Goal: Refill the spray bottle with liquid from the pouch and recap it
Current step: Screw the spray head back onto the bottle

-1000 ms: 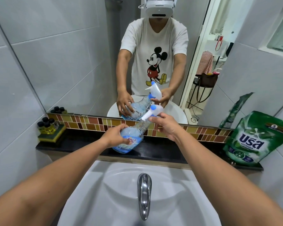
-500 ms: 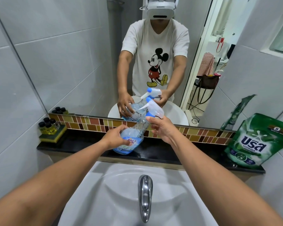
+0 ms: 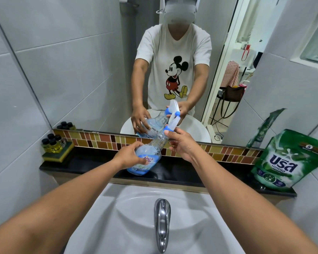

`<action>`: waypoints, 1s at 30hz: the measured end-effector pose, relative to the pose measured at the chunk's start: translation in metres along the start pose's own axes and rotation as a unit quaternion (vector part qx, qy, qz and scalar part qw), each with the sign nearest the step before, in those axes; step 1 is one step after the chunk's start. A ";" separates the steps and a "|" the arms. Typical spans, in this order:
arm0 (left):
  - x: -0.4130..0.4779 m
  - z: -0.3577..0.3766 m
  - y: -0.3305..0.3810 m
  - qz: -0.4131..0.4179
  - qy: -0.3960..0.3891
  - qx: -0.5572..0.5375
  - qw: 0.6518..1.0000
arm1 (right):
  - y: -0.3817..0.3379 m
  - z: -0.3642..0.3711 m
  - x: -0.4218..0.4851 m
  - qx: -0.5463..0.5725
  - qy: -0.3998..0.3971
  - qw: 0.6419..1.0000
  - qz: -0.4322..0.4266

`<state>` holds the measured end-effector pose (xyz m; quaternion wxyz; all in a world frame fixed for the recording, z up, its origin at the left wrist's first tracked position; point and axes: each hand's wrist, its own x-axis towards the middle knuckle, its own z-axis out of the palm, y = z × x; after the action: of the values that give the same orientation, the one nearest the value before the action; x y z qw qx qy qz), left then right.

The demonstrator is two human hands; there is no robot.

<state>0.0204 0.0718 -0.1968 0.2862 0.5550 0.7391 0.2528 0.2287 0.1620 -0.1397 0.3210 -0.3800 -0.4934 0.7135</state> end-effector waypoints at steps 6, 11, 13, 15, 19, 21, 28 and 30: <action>-0.006 0.004 0.003 0.006 0.014 0.017 1.000 | 0.001 0.007 -0.003 -0.021 0.043 0.999 -0.020; -0.011 0.005 -0.004 0.008 0.021 0.004 1.000 | 0.005 0.013 -0.015 -0.053 0.006 0.997 -0.052; -0.013 0.005 -0.004 0.009 0.022 0.003 1.000 | 0.008 0.014 -0.018 -0.051 0.005 0.997 -0.053; -0.016 0.008 -0.001 0.011 0.023 0.006 1.000 | 0.010 0.017 -0.020 -0.037 0.041 0.997 -0.059; -0.018 0.015 0.006 0.016 0.029 0.011 0.999 | 0.010 0.020 -0.022 -0.006 0.106 0.993 -0.057; -0.018 0.018 0.008 0.015 0.032 0.006 0.999 | 0.009 0.019 -0.023 -0.012 0.077 0.996 -0.051; -0.017 0.026 0.018 0.026 0.027 0.023 0.999 | 0.004 0.012 -0.028 0.014 0.100 0.993 -0.055; -0.017 0.028 0.021 0.027 0.029 0.029 0.999 | 0.004 0.014 -0.030 0.042 0.132 0.989 -0.058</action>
<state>0.0581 0.0623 -0.1991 0.2414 0.5749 0.7392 0.2546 0.2315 0.1291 -0.1339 0.4400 -0.4279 -0.4371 0.6575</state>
